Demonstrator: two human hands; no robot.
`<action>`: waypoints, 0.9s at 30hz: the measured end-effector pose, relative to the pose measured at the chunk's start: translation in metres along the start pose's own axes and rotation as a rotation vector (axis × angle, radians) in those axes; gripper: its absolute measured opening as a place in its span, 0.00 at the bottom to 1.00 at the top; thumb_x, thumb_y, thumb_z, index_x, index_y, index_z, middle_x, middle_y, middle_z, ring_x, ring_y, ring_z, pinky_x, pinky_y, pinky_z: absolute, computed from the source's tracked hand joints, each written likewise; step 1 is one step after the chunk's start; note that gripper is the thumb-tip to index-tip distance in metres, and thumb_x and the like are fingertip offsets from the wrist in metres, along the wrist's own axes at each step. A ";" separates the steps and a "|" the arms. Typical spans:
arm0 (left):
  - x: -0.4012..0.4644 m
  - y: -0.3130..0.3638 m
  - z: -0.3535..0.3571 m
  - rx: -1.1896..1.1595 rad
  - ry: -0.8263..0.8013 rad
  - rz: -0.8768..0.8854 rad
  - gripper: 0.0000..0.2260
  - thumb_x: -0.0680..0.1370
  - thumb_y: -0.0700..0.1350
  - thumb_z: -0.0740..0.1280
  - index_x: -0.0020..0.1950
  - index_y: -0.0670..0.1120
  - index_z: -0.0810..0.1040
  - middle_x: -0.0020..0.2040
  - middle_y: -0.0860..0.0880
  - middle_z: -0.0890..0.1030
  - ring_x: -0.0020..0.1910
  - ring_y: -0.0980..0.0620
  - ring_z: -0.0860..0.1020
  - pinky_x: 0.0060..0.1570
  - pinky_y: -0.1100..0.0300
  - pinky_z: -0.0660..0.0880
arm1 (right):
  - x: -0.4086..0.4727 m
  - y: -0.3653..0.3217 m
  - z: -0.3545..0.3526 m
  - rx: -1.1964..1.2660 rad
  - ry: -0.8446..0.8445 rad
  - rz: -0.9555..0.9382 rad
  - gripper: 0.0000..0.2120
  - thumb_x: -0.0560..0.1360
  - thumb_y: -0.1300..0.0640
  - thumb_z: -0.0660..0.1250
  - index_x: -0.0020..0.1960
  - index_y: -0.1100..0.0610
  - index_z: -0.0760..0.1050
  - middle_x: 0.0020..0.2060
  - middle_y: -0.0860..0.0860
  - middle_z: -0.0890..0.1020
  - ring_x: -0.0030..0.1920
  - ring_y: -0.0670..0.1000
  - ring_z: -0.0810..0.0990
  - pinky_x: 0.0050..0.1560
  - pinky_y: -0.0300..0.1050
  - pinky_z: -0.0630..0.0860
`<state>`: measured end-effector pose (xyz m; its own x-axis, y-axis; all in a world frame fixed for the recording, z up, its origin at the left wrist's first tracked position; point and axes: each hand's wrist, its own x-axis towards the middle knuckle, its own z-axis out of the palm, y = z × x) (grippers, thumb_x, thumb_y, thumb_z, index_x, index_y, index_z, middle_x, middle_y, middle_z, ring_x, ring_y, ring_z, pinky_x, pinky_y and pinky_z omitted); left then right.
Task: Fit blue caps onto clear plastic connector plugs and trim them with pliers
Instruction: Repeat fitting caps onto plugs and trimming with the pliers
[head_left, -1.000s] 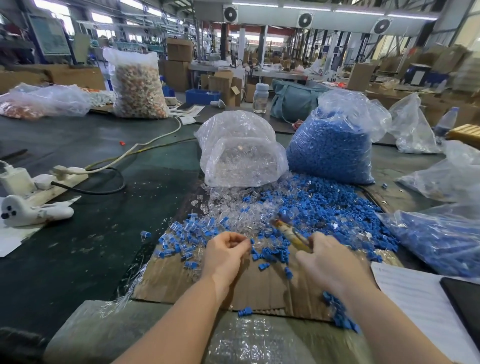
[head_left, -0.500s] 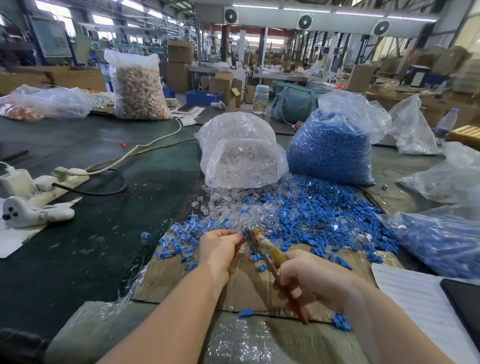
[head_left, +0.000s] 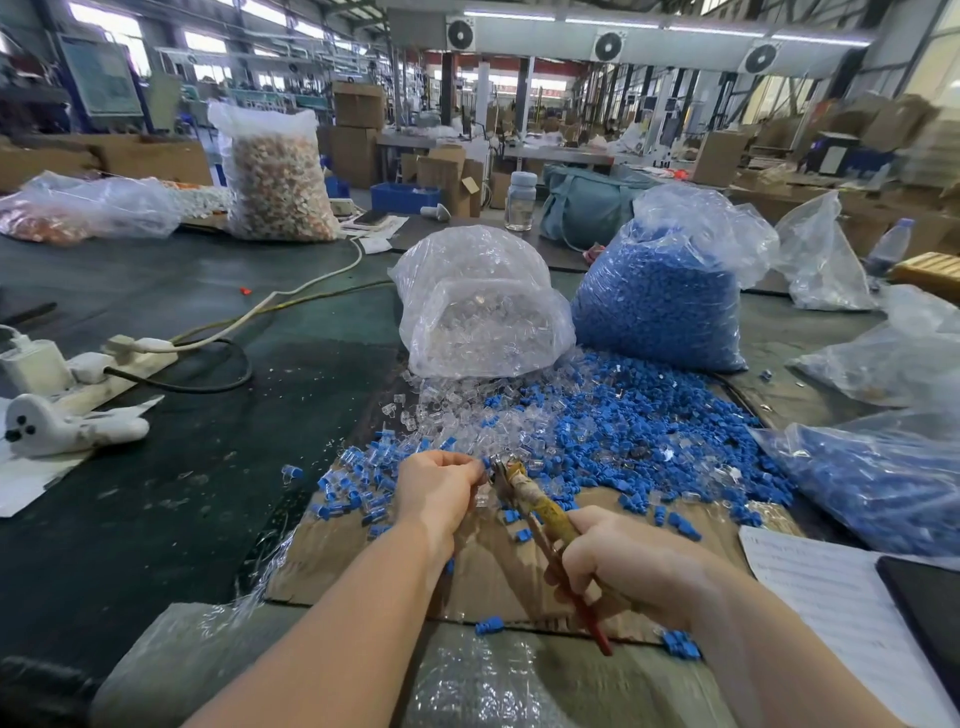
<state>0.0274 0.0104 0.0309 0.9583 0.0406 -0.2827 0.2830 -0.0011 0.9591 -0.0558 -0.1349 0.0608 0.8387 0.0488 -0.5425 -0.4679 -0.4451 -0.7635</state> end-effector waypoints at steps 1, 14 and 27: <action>0.001 0.000 -0.001 -0.009 -0.009 -0.005 0.03 0.74 0.36 0.68 0.40 0.40 0.79 0.34 0.44 0.79 0.32 0.50 0.74 0.36 0.57 0.73 | 0.000 0.000 0.000 -0.005 0.002 0.001 0.11 0.68 0.70 0.58 0.47 0.59 0.67 0.45 0.58 0.73 0.42 0.55 0.75 0.45 0.51 0.70; 0.004 -0.001 -0.005 -0.032 -0.078 -0.040 0.04 0.74 0.33 0.67 0.40 0.40 0.78 0.37 0.44 0.79 0.35 0.51 0.76 0.33 0.62 0.72 | -0.003 -0.001 0.005 -0.049 0.037 0.004 0.11 0.67 0.70 0.57 0.47 0.59 0.67 0.42 0.58 0.72 0.42 0.56 0.71 0.43 0.50 0.65; 0.002 -0.005 -0.003 -0.129 -0.046 -0.055 0.03 0.76 0.32 0.65 0.44 0.38 0.77 0.34 0.44 0.77 0.30 0.53 0.75 0.27 0.65 0.74 | -0.005 0.002 0.011 0.126 0.088 -0.003 0.15 0.68 0.71 0.62 0.50 0.56 0.70 0.40 0.55 0.74 0.32 0.48 0.73 0.28 0.37 0.69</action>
<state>0.0276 0.0138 0.0259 0.9430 -0.0087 -0.3327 0.3310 0.1282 0.9349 -0.0644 -0.1261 0.0579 0.8588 -0.0310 -0.5113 -0.4918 -0.3294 -0.8060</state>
